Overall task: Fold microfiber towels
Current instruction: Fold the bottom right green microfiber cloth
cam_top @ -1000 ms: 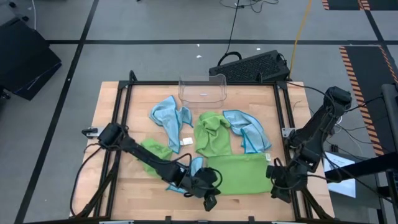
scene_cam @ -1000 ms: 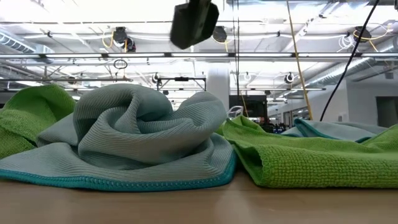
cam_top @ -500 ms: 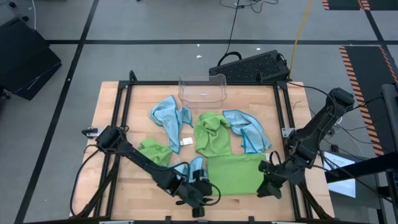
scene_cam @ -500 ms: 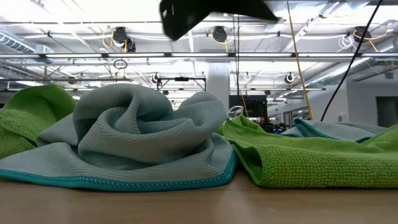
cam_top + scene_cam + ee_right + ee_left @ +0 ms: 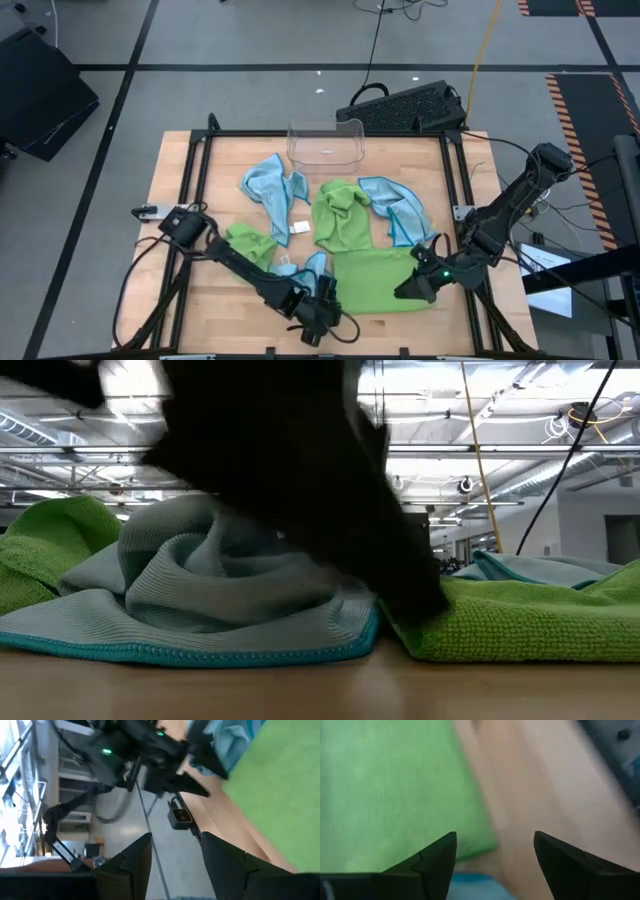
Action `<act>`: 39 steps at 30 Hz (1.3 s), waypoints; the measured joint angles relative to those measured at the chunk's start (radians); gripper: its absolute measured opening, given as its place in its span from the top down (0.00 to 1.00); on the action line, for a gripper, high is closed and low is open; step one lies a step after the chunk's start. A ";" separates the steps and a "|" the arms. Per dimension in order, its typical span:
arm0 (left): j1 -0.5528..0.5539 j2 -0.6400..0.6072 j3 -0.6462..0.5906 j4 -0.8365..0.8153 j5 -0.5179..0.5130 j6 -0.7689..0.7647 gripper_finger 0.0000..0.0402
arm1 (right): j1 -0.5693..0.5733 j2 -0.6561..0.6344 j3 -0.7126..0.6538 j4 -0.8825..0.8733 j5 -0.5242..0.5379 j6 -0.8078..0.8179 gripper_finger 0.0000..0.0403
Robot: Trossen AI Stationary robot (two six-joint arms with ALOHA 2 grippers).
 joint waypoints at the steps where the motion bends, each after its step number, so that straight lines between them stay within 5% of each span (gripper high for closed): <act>1: 0.007 0.012 0.000 0.001 0.000 -0.005 0.36 | 0.001 0.000 0.000 0.000 0.009 0.000 0.60; 11: 0.044 0.042 0.003 0.003 0.060 0.053 0.60 | 0.001 0.005 0.000 -0.003 0.013 -0.004 0.60; 19: 0.063 0.047 0.001 0.083 0.150 0.080 0.95 | -0.003 0.099 0.000 0.017 0.014 -0.040 0.60; 28: 0.103 0.024 -0.002 0.177 0.282 -0.146 0.98 | -0.014 0.325 0.001 0.455 -0.008 -0.266 0.58; 39: 0.158 0.022 0.000 0.319 0.561 -0.401 0.98 | -0.022 0.538 0.150 0.336 -0.076 -0.586 0.57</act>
